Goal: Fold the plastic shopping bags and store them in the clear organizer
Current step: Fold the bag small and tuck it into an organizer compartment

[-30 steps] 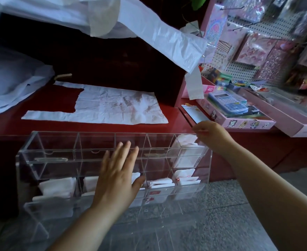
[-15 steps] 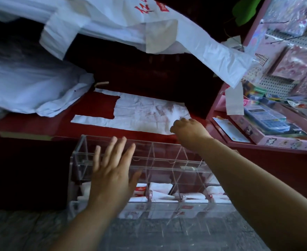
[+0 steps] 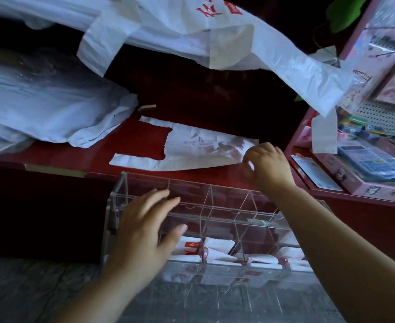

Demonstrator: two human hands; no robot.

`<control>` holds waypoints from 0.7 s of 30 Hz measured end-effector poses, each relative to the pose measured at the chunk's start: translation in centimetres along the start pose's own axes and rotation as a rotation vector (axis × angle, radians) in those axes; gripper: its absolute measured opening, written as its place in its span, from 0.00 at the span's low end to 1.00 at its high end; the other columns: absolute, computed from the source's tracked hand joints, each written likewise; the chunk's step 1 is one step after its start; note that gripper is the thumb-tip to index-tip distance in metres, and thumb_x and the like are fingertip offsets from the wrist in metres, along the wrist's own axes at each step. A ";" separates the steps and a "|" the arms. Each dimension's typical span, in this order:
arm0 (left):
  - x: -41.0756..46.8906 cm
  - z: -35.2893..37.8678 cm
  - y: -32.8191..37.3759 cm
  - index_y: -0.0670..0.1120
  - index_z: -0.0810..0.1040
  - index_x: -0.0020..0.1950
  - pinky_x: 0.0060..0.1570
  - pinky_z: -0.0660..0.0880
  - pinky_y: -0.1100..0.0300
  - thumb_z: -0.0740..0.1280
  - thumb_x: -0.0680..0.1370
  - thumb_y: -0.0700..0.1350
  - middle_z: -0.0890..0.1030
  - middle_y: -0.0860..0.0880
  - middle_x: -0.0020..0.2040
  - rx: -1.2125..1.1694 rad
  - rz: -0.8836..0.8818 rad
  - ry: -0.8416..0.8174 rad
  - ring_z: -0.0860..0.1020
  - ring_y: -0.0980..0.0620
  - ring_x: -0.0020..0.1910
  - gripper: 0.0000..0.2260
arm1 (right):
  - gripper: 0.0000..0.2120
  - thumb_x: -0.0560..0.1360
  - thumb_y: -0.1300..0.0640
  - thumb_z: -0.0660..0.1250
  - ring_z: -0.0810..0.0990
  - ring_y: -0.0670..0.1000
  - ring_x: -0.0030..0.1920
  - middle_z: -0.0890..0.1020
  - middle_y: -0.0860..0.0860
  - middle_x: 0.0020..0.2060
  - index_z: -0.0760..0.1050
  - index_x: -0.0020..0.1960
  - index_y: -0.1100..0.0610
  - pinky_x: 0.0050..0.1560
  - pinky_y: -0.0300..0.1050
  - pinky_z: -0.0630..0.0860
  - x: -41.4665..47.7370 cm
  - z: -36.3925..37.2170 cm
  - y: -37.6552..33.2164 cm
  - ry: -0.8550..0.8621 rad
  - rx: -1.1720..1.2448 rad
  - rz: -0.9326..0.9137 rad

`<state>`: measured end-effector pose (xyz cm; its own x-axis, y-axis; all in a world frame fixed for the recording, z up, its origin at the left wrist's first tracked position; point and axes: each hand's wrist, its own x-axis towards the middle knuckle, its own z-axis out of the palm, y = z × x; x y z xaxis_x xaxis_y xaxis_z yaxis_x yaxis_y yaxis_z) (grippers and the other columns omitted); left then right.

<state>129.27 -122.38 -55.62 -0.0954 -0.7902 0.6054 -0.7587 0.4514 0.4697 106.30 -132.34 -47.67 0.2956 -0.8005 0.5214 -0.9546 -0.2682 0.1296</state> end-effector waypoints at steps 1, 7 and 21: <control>-0.1 -0.6 0.1 0.49 0.79 0.56 0.59 0.65 0.59 0.57 0.71 0.61 0.76 0.55 0.56 -0.126 -0.076 -0.010 0.69 0.60 0.57 0.23 | 0.13 0.66 0.57 0.57 0.80 0.59 0.40 0.82 0.55 0.34 0.78 0.34 0.62 0.42 0.48 0.74 -1.0 -0.6 0.0 0.131 0.056 0.013; -0.5 -2.1 0.8 0.60 0.75 0.47 0.50 0.72 0.64 0.68 0.64 0.64 0.80 0.57 0.49 -0.803 -0.613 -0.152 0.77 0.61 0.48 0.16 | 0.07 0.67 0.57 0.59 0.76 0.53 0.45 0.83 0.51 0.39 0.75 0.36 0.56 0.46 0.43 0.70 -9.0 -3.4 -2.9 0.236 0.336 -0.043; -1.3 -0.4 3.3 0.46 0.76 0.46 0.40 0.74 0.56 0.59 0.78 0.38 0.83 0.48 0.38 -1.418 -1.148 -0.063 0.80 0.51 0.40 0.07 | 0.15 0.71 0.42 0.62 0.69 0.43 0.56 0.73 0.46 0.56 0.71 0.53 0.50 0.59 0.26 0.61 -18.6 -0.7 -5.7 0.300 0.602 0.382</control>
<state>127.19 -119.69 -54.63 -0.0275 -0.9248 -0.3794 0.5957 -0.3200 0.7367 106.25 -115.51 -57.52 -0.1547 -0.7393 0.6553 -0.7789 -0.3168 -0.5413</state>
